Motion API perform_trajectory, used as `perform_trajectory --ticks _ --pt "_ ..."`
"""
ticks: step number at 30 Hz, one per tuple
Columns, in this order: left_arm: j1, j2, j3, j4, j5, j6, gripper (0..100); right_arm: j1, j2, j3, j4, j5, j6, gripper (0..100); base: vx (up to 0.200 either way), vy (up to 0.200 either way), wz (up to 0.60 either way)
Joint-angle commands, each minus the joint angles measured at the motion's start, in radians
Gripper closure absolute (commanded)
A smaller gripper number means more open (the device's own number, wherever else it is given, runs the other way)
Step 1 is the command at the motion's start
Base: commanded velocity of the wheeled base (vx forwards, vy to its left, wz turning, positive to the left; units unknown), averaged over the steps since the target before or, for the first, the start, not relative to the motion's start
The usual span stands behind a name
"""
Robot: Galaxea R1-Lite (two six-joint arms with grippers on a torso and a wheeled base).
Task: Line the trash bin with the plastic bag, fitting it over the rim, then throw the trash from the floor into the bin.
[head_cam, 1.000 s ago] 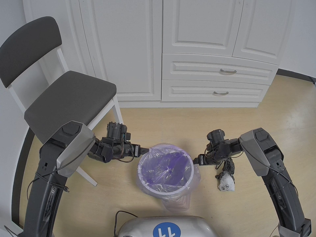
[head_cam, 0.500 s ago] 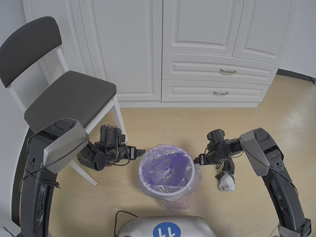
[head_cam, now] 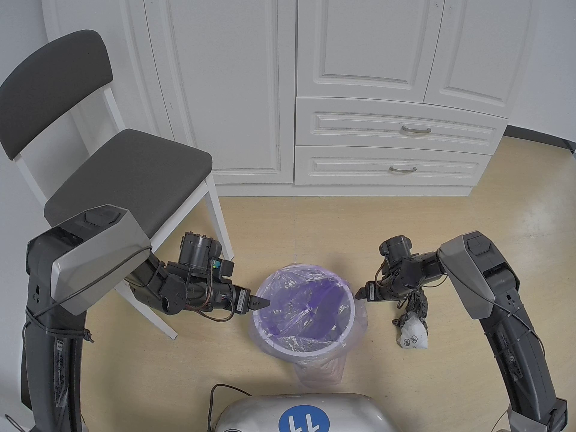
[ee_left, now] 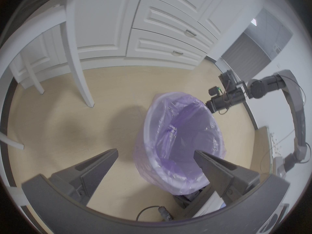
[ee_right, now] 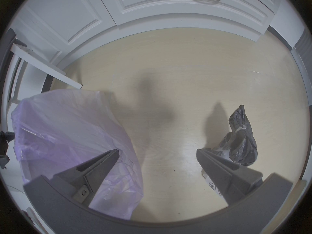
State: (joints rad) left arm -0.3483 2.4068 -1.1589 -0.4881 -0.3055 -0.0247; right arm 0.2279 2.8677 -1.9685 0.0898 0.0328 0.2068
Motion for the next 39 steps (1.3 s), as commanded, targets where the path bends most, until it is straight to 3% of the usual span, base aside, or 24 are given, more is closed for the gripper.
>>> perform_trajectory --ticks 1,3,5,6,15,23,28,39 --pt "0.052 0.02 -0.082 0.095 -0.061 0.092 0 -0.042 -0.09 0.125 -0.001 0.065 -0.06 0 0.0 0.0 0.0" --pt "0.069 0.043 -0.117 0.135 -0.067 0.132 0 -0.059 -0.105 0.161 -0.025 0.125 -0.109 0 0.0 0.0 0.0" --pt "0.069 0.043 -0.117 0.135 -0.067 0.132 0 -0.059 -0.105 0.161 -0.025 0.125 -0.109 0 0.0 0.0 0.0" --pt "0.078 0.074 -0.151 0.171 -0.067 0.18 0 -0.073 -0.11 0.178 -0.045 0.138 -0.135 0 0.0 0.0 0.0" --pt "0.069 0.135 -0.196 0.175 -0.066 0.2 0 -0.076 -0.11 0.174 -0.041 0.144 -0.144 0 0.0 0.0 0.0" --pt "0.012 0.172 -0.254 0.183 -0.066 0.203 0 -0.076 -0.108 0.172 -0.041 0.145 -0.135 0 0.0 0.0 0.0" --pt "0.017 0.19 -0.272 0.212 -0.053 0.264 0 -0.076 -0.108 0.174 -0.044 0.145 -0.133 0 0.0 0.0 0.0" --pt "0.017 0.278 -0.472 0.23 0.137 0.278 0 -0.088 -0.128 0.191 -0.065 0.153 -0.135 0 0.0 0.0 0.0"
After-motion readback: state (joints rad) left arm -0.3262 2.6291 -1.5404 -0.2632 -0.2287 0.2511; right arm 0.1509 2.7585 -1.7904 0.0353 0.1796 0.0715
